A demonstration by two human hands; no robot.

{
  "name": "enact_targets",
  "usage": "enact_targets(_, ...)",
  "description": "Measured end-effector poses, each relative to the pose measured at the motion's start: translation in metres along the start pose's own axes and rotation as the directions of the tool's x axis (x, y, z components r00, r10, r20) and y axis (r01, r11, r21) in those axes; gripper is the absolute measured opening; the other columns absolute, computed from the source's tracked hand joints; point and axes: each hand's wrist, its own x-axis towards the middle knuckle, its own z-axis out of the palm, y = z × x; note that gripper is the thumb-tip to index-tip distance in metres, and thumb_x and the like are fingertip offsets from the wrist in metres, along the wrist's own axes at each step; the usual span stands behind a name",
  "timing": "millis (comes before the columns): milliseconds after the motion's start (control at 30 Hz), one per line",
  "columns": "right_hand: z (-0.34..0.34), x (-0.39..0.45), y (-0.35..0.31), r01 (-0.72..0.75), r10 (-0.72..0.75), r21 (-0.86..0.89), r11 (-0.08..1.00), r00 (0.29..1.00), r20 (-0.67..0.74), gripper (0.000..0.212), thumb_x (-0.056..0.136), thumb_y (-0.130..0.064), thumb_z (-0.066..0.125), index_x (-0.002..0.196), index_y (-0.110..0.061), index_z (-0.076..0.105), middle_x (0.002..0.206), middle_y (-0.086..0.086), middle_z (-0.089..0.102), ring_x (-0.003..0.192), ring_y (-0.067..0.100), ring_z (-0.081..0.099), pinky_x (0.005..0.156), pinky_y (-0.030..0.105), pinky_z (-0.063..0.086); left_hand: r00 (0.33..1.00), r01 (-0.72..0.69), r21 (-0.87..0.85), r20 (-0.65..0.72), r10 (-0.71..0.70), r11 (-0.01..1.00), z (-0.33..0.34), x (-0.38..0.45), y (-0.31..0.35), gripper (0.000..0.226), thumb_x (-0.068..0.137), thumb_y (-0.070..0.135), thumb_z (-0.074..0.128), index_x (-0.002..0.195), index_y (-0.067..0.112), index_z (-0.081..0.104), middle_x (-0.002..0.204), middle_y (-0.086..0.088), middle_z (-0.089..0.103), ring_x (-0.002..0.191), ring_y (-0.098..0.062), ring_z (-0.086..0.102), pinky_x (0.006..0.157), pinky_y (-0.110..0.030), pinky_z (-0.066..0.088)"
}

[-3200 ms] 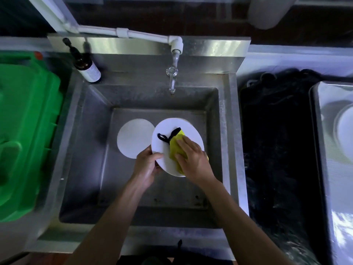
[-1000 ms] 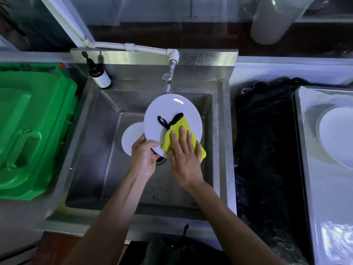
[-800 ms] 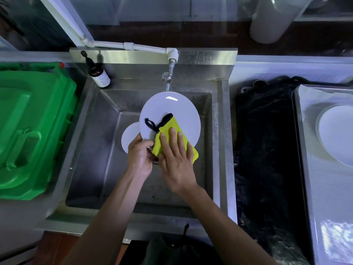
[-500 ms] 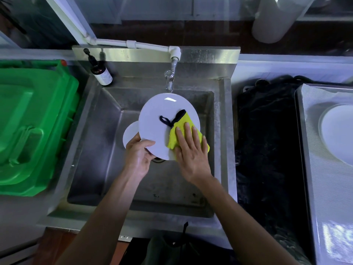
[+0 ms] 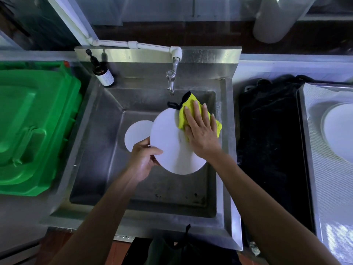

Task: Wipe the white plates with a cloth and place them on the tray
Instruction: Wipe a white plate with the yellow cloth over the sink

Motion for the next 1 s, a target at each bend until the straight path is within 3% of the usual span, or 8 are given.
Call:
enact_targets(267, 0.007, -0.006, -0.032, 0.269, -0.27, 0.065, 0.961, 0.963, 0.004, 0.055, 0.108, -0.038, 0.023, 0.161, -0.032, 0.009, 0.169, -0.002, -0.006, 0.155, 0.028, -0.012, 0.121, 0.06, 0.007, 0.998, 0.009, 0.074, 0.059, -0.014, 0.997, 0.005, 0.006, -0.005, 0.048, 0.063, 0.002, 0.064, 0.111, 0.0, 0.069, 0.102, -0.019, 0.07, 0.092, -0.035, 0.068, 0.074, -0.043, 0.054)
enact_targets(400, 0.012, -0.017, -0.04, 0.362, -0.364, 0.046, 0.931, 0.931, 0.039, 0.058, 0.106, -0.04, 0.026, 0.161, -0.032, 0.01, 0.169, -0.002, -0.006, 0.155, 0.027, -0.01, 0.121, 0.059, 0.008, 0.999, -0.012, 0.027, 0.053, 0.011, 1.0, -0.002, 0.009, -0.005, 0.036, 0.067, -0.004, 0.062, 0.102, 0.001, 0.069, 0.094, -0.02, 0.066, 0.089, -0.035, 0.066, 0.071, -0.038, 0.054)
enact_targets(700, 0.015, -0.025, -0.044, 0.369, -0.372, 0.049, 0.928, 0.921, 0.117, 0.059, 0.105, -0.042, 0.026, 0.16, -0.036, 0.007, 0.169, -0.003, -0.009, 0.155, 0.025, -0.013, 0.121, 0.06, 0.007, 0.995, -0.014, 0.032, 0.1, 0.011, 0.999, -0.006, 0.008, -0.011, 0.032, 0.064, -0.003, 0.063, 0.094, 0.005, 0.071, 0.083, -0.015, 0.068, 0.079, -0.031, 0.07, 0.063, -0.039, 0.056)
enact_targets(867, 0.008, -0.004, -0.044, 0.377, -0.377, 0.008, 0.926, 0.924, 0.064, 0.058, 0.107, -0.035, 0.029, 0.161, -0.033, 0.009, 0.169, -0.003, -0.005, 0.155, 0.029, -0.011, 0.121, 0.06, 0.011, 0.993, 0.002, 0.062, 0.114, -0.009, 0.998, -0.009, 0.01, -0.011, 0.035, 0.064, -0.001, 0.064, 0.098, 0.006, 0.074, 0.096, -0.019, 0.072, 0.089, -0.035, 0.071, 0.072, -0.043, 0.057)
enact_targets(1000, 0.006, 0.011, -0.04, 0.299, -0.299, -0.003, 0.954, 0.954, 0.026, 0.055, 0.109, -0.035, 0.027, 0.16, -0.035, 0.008, 0.17, -0.003, -0.004, 0.155, 0.027, -0.009, 0.121, 0.059, 0.008, 0.998, -0.002, 0.043, 0.07, -0.001, 0.999, -0.01, 0.009, -0.013, 0.041, 0.063, 0.0, 0.064, 0.099, 0.015, 0.078, 0.106, -0.017, 0.075, 0.097, -0.036, 0.072, 0.073, -0.046, 0.059)
